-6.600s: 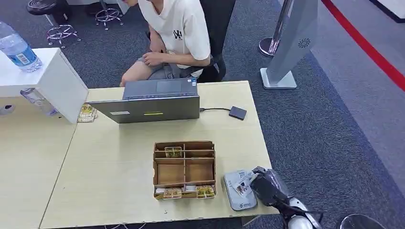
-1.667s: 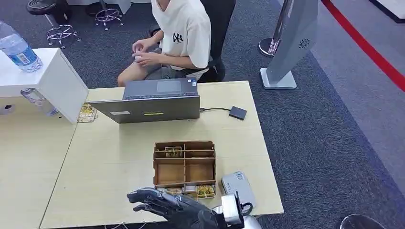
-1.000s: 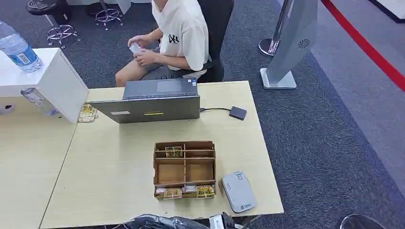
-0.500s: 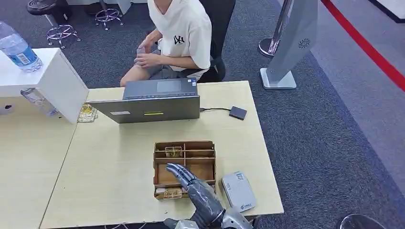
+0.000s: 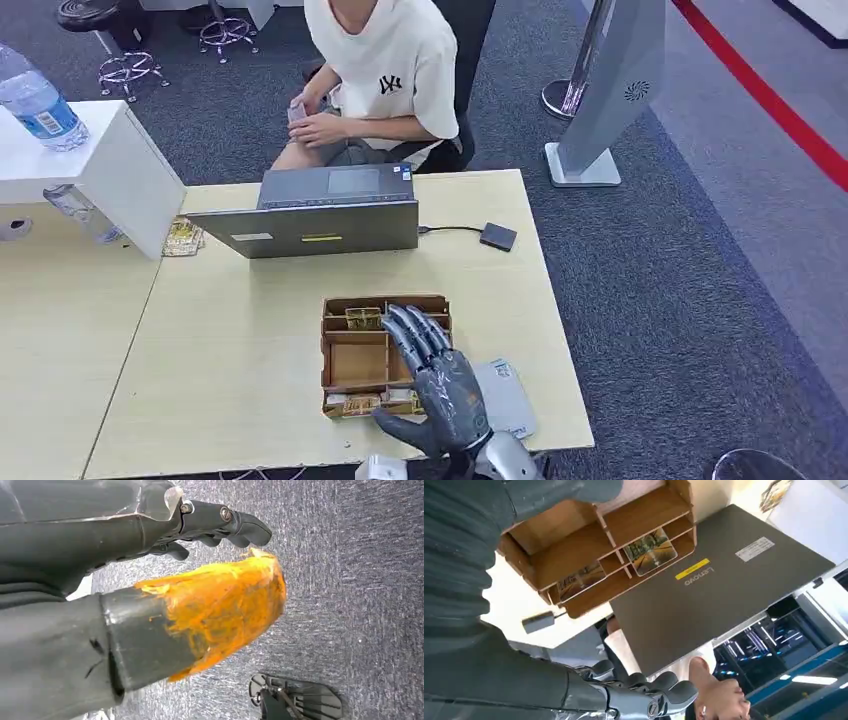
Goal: Pass the card to the sensor for recognition and then transmit it.
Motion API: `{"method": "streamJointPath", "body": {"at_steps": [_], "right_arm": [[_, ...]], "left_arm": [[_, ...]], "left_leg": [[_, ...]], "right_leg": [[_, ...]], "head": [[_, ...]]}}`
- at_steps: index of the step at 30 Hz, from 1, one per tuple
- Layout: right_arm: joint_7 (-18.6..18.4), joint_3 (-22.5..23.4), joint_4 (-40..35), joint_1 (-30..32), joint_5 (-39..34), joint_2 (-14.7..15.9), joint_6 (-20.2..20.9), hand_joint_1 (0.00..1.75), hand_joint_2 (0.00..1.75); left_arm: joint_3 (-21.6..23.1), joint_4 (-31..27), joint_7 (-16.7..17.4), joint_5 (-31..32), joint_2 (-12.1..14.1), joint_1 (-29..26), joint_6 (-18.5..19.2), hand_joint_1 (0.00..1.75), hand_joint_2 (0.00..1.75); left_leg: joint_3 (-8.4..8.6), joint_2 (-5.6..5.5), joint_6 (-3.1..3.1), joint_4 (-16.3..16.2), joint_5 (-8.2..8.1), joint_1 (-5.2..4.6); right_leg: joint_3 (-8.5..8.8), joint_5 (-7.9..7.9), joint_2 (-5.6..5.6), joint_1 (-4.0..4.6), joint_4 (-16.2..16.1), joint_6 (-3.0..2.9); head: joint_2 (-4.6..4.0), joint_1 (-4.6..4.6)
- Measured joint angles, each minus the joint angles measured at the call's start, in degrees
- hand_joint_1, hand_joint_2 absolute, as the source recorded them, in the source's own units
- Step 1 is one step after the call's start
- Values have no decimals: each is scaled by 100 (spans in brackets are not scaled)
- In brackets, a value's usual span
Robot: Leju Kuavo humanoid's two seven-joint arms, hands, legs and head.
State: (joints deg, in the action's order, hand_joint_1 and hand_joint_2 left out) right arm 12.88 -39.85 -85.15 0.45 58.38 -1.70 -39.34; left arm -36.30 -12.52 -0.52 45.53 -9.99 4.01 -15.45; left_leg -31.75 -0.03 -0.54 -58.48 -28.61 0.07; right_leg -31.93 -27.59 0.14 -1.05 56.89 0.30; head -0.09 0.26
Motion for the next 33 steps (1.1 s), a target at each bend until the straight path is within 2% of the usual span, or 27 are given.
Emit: {"method": "streamJointPath", "body": {"at_steps": [1,9,12,14,15,17,19,23,27,33], "right_arm": [[-22,7,4,1,42,-2,-4,175,175],[-107,99,35,-30,322,-103,-15,171,175],[-142,107,42,-69,385,-142,-15,129,175],[-164,112,52,-95,438,-168,-13,89,175],[-201,118,63,-109,470,-175,-13,84,175],[-260,133,85,-124,540,-197,-13,91,175],[-304,140,105,-140,597,-212,-13,86,175],[-348,160,146,-163,645,-238,-15,98,175],[-451,188,212,-215,800,-286,-17,84,175],[-516,243,350,-282,805,-352,-15,84,175]], "left_arm": [[0,0,0,9,2,0,0,0,0],[-20,0,0,88,0,0,11,0,0],[-20,0,0,109,0,0,22,0,0],[-20,0,0,123,0,0,31,0,0],[-20,0,0,131,0,0,37,0,0],[-20,0,0,144,0,0,46,0,0],[-20,0,0,168,0,0,50,0,0],[-20,0,0,197,0,0,55,0,0],[-20,0,0,225,0,0,81,0,0],[-20,0,-2,245,-9,1,103,0,0]], "left_leg": [[0,0,0,0,0,0],[0,0,0,0,0,0],[0,0,0,0,0,0],[0,0,0,0,0,0],[0,0,0,0,0,0],[-1,0,0,0,0,0],[-1,0,0,0,0,0],[-1,0,0,0,0,0],[0,0,0,0,0,0],[0,0,0,0,0,0]], "right_leg": [[0,0,0,0,0,0],[1,0,0,0,0,0],[0,0,0,0,0,0],[0,0,0,0,0,0],[0,0,0,0,0,0],[0,0,0,0,0,0],[1,0,0,0,0,0],[1,0,0,0,0,0],[0,0,0,0,0,0],[1,0,0,0,1,0]], "head": [[0,0],[0,0],[0,2],[0,0],[0,0],[0,0],[0,0],[0,2],[0,0],[0,2]]}}
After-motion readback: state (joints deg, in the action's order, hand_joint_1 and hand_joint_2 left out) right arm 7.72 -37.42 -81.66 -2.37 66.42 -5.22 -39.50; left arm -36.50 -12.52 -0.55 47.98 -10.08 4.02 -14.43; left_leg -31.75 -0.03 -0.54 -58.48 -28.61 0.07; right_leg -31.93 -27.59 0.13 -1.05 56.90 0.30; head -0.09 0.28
